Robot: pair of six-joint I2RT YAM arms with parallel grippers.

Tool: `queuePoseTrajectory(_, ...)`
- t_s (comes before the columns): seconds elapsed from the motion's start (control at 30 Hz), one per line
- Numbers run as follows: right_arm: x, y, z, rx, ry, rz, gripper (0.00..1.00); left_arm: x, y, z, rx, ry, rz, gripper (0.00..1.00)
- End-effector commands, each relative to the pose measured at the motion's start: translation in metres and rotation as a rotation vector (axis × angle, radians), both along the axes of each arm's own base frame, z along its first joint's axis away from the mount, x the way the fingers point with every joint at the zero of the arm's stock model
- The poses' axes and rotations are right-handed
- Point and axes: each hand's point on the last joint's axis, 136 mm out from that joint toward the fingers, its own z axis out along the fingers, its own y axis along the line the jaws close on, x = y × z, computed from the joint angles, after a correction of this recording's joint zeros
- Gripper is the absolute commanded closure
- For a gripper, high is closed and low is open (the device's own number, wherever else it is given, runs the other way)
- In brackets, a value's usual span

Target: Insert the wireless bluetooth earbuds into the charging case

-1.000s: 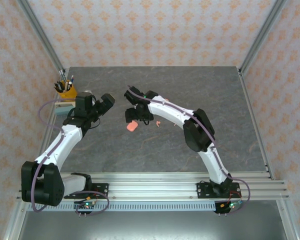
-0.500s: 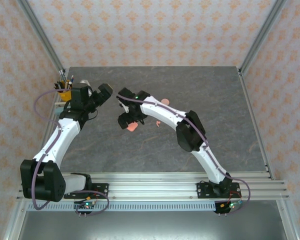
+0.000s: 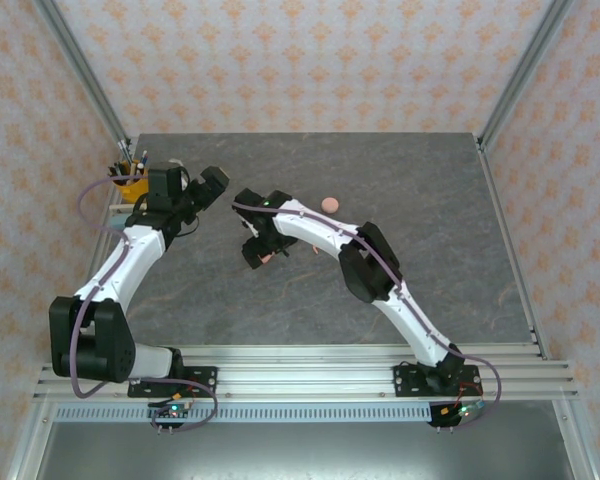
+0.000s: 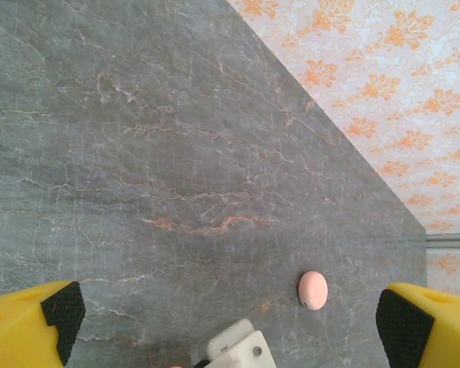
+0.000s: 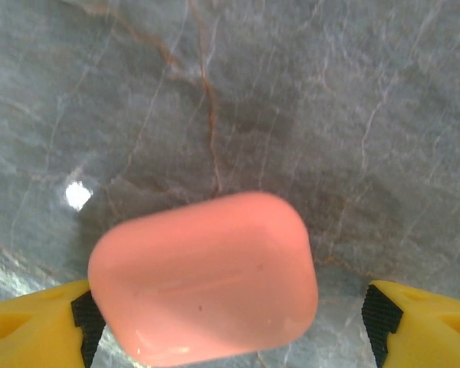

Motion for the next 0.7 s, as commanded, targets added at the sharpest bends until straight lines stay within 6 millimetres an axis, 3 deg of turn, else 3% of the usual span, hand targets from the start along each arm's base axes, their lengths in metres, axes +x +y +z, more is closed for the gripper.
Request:
queuePoseTrajectory(0.0, 0.012, 0.002, 0.0, -0.011, -0.039, -0.035, 0.14, 0.012, 0.0, 0.02, -0.025, -0.06, 0.001, 0.0)
queuePoseTrajectory(0.13, 0.014, 0.004, -0.001, -0.004, -0.035, -0.084, 0.19, 0.015, 0.0, 0.016, -0.032, -0.053, 0.001, 0.0)
queuePoseTrajectory(0.43, 0.003, -0.015, 0.007, 0.002, -0.004, -0.35, 0.48, 0.021, -0.001, 0.014, -0.039, -0.047, 0.0, 0.0)
queuePoseTrajectory(0.57, -0.005, -0.02, 0.008, 0.028, 0.032, -0.491, 0.47, 0.025, -0.002, 0.015, -0.042, -0.05, -0.004, 0.0)
queuePoseTrajectory(0.67, -0.009, -0.023, 0.005, 0.03, 0.046, -0.535, 0.3, 0.027, -0.003, 0.015, -0.046, -0.05, -0.007, 0.0)
